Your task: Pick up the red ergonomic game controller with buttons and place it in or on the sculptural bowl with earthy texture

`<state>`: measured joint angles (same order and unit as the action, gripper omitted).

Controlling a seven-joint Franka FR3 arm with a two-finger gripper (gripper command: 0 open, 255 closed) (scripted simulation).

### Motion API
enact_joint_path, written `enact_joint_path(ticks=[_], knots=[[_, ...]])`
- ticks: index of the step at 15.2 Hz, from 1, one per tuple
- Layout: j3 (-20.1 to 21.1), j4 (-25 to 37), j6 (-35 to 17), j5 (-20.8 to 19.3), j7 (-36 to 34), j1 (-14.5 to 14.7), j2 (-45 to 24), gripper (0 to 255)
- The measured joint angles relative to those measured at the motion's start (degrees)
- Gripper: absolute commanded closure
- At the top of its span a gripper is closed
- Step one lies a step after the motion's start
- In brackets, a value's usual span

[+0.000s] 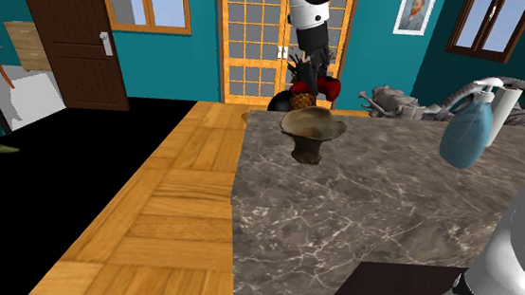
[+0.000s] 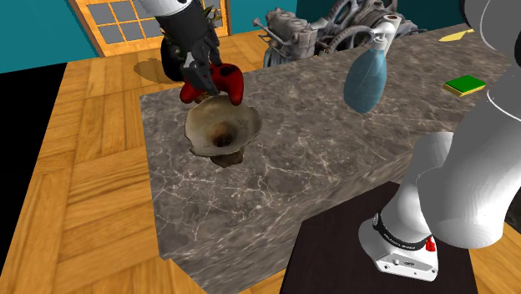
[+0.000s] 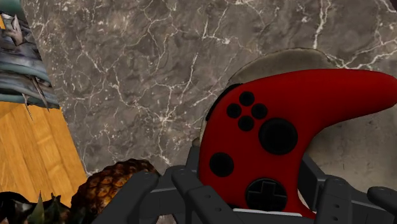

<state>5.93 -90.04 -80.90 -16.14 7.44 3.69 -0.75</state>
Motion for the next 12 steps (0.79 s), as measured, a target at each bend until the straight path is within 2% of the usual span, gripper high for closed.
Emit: enact_joint_path(ticks=[9,12], knots=[[-0.15,-8.2,-6.88,0.25,-1.66,-0.16,1.15,255],[-0.18,-8.88,-7.54,0.25,-1.78,-0.19,1.17,255]])
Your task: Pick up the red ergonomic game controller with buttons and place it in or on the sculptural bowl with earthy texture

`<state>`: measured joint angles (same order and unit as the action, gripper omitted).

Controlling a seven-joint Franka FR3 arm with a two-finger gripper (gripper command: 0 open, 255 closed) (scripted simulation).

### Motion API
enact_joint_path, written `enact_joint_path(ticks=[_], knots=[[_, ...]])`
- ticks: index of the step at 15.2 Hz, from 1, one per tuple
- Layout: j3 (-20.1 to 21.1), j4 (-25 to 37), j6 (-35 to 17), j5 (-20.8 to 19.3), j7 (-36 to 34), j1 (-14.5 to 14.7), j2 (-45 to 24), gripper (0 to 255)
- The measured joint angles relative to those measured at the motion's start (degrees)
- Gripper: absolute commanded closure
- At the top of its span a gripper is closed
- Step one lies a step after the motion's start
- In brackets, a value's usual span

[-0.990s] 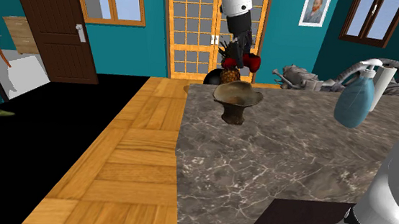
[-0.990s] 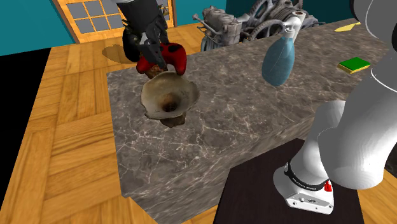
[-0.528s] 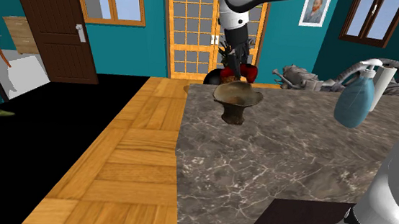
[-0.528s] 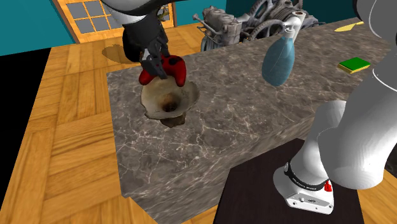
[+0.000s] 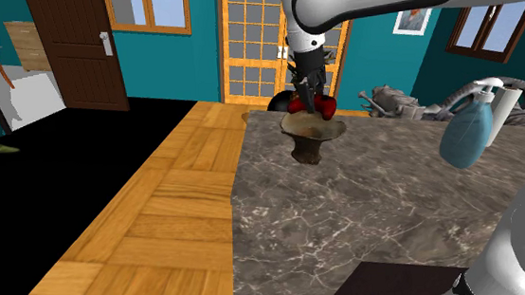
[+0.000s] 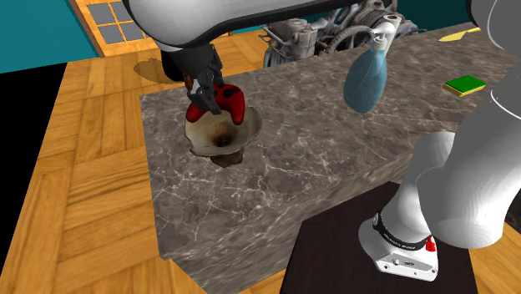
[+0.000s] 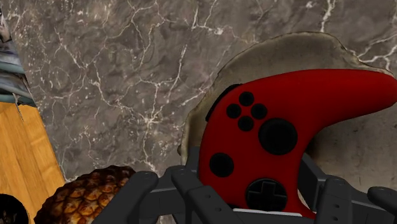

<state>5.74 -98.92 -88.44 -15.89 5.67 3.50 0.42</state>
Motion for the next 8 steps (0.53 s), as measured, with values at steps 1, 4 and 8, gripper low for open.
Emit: enact_joint_path(ticks=[1,4,8], knots=[[0.0,-0.08,-0.07,0.0,-0.01,0.0,0.02,255],[0.0,-0.14,-0.12,0.0,-0.03,0.0,0.03,0],[0.0,-0.14,-0.13,0.0,-0.03,0.0,0.05,0]])
